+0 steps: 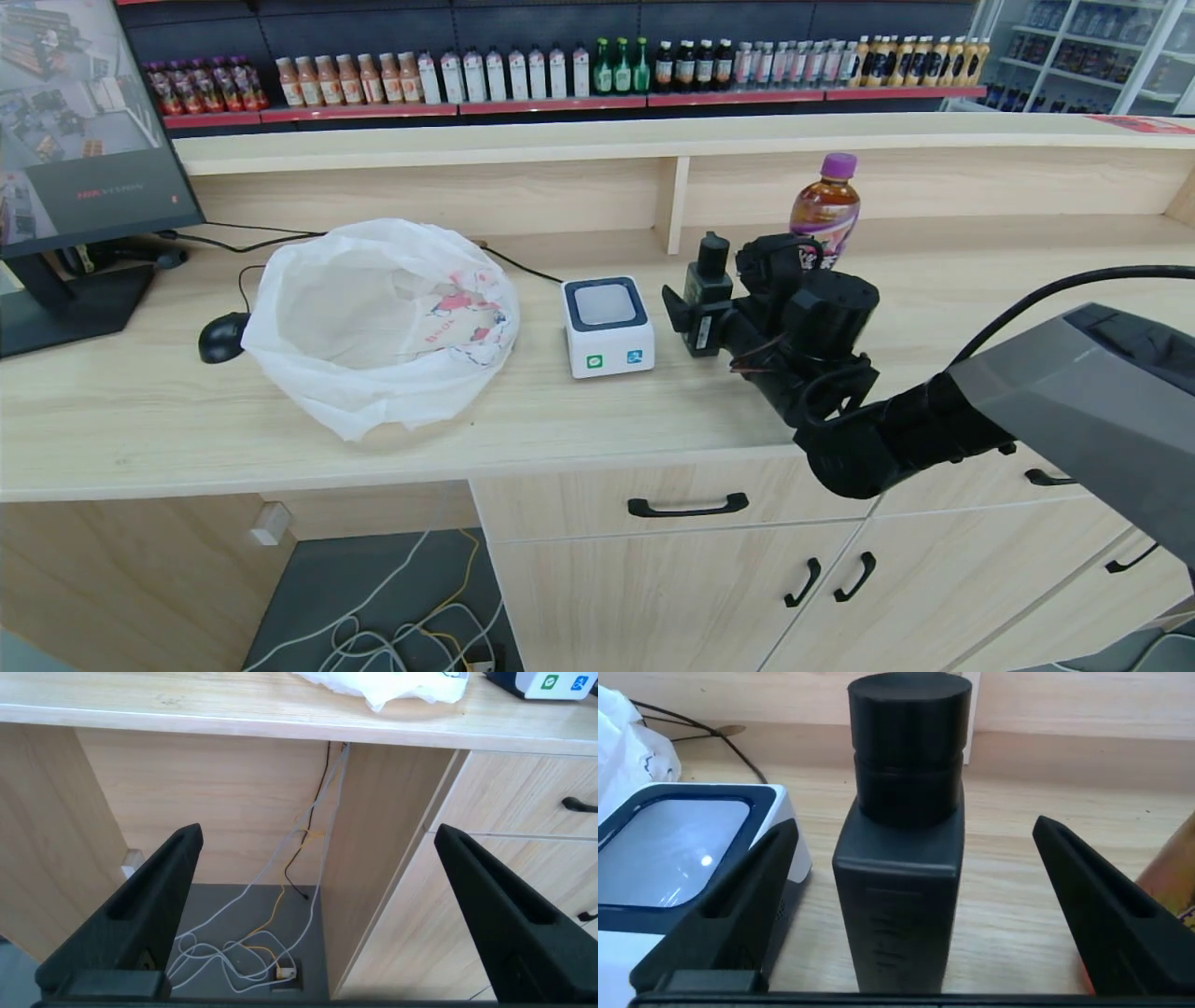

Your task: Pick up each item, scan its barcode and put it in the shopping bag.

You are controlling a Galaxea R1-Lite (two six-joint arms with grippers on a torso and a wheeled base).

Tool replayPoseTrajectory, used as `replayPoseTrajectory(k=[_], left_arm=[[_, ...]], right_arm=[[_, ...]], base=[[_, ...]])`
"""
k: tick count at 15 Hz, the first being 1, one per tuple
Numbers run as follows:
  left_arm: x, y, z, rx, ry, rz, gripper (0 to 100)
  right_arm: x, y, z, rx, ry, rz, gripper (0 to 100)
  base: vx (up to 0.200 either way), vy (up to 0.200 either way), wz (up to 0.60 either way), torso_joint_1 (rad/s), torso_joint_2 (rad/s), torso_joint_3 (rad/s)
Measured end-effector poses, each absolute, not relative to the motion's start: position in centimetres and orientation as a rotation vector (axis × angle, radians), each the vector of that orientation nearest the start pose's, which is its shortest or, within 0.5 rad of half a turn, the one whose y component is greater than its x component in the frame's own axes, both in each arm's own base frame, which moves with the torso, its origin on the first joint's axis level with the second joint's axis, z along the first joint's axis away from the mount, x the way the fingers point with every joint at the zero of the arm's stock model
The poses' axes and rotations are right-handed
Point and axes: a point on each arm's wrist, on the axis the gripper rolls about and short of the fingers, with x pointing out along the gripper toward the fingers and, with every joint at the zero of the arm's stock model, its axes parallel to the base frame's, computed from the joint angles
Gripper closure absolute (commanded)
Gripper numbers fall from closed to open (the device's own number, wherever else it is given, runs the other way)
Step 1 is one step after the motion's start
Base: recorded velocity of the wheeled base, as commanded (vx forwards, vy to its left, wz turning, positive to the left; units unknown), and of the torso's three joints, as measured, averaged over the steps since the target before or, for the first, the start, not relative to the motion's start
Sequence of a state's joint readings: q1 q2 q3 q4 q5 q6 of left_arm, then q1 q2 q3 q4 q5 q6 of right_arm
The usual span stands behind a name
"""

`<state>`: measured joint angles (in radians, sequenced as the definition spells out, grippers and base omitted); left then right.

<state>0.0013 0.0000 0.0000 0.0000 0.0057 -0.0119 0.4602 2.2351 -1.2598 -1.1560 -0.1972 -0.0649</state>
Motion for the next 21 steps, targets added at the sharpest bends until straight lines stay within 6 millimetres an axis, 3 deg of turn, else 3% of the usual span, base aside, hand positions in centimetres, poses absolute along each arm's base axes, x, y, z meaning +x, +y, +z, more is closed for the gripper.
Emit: replayPoseTrajectory(k=[8, 20, 21], left_arm=[[-2.3, 0.0, 7.5, -0.011, 0.0, 0.007, 0], [-2.3, 0.0, 7.5, -0.012, 0.0, 0.007, 0], [-2.3, 0.0, 7.5, -0.012, 0.0, 0.007, 0]], right_arm=[[41.9, 20.0, 15.1, 0.058, -0.166, 0.194, 0], [42.5, 19.9, 13.9, 0.05, -0.148, 0.186, 0], [42.6, 19.9, 13.8, 0.049, -0.147, 0.186, 100]], base=[[0.0, 0.0, 0.0, 0.0, 0.0, 0.0], [0.0, 0.0, 0.0, 0.0, 0.0, 0.0], [0.0, 0.0, 0.0, 0.0, 0.0, 0.0]])
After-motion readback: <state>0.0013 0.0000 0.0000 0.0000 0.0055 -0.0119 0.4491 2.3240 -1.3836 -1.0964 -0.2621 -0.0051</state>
